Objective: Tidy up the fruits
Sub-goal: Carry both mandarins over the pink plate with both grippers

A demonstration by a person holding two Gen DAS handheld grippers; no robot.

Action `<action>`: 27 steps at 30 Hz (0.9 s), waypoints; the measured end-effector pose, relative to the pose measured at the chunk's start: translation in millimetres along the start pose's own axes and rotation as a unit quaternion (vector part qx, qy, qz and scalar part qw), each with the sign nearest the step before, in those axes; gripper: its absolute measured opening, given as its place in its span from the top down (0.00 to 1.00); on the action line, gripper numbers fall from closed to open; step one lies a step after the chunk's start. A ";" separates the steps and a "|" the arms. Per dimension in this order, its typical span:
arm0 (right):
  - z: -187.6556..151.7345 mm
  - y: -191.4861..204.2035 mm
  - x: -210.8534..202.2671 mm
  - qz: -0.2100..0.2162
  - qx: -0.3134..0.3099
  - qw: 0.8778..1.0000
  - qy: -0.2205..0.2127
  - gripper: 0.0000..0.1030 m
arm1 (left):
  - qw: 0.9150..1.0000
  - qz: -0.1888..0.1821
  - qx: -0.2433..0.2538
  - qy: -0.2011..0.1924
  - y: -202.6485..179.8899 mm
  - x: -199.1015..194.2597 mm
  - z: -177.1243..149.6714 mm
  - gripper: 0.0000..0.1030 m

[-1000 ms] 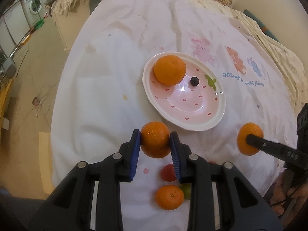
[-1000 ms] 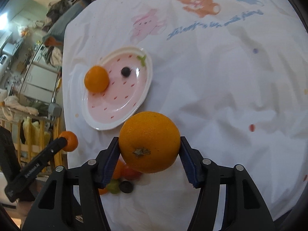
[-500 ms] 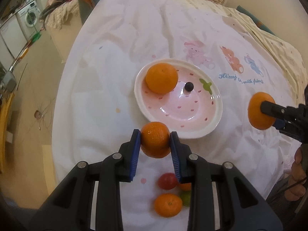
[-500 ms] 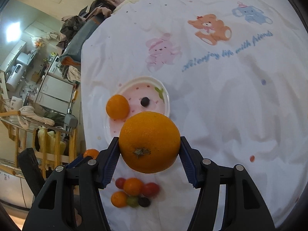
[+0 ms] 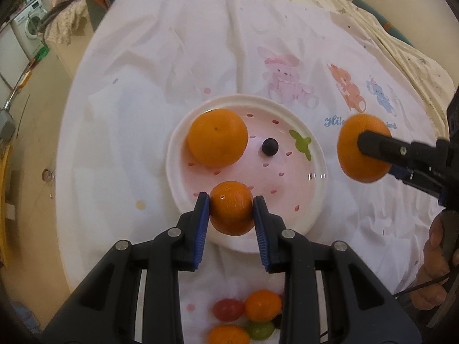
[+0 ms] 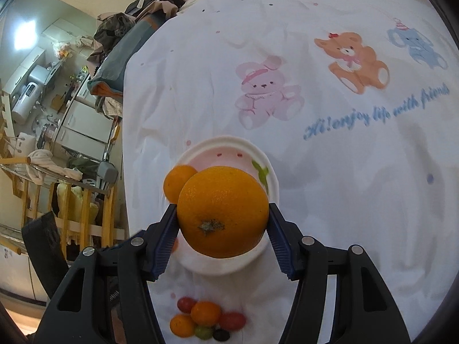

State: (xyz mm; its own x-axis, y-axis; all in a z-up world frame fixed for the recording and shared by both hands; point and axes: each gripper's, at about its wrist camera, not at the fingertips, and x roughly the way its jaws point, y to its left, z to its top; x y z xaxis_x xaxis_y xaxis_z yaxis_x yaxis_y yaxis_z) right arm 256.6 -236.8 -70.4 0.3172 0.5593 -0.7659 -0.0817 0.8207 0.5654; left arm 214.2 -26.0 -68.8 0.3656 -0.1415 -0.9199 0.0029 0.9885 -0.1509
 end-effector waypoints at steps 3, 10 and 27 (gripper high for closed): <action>10.9 1.6 11.6 -0.003 -0.006 1.000 0.009 0.39 | 1.000 -0.005 0.001 0.009 -3.1 11.1 6.3 0.74; 34.2 7.4 55.8 0.015 -0.010 0.999 0.044 0.39 | 0.996 -0.064 -0.036 0.041 1.9 39.6 10.5 0.74; 55.1 -8.2 113.0 0.038 0.015 0.995 0.091 0.37 | 0.996 -0.064 -0.051 0.037 3.8 50.8 19.0 0.73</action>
State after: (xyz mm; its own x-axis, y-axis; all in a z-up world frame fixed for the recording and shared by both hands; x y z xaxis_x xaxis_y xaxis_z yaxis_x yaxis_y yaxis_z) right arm 345.1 -186.7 -144.8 0.1348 0.6339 -0.7616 -0.0708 0.7728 0.6307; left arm 250.5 -28.4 -109.2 0.2990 -0.2741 -0.9140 -0.0506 0.9519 -0.3021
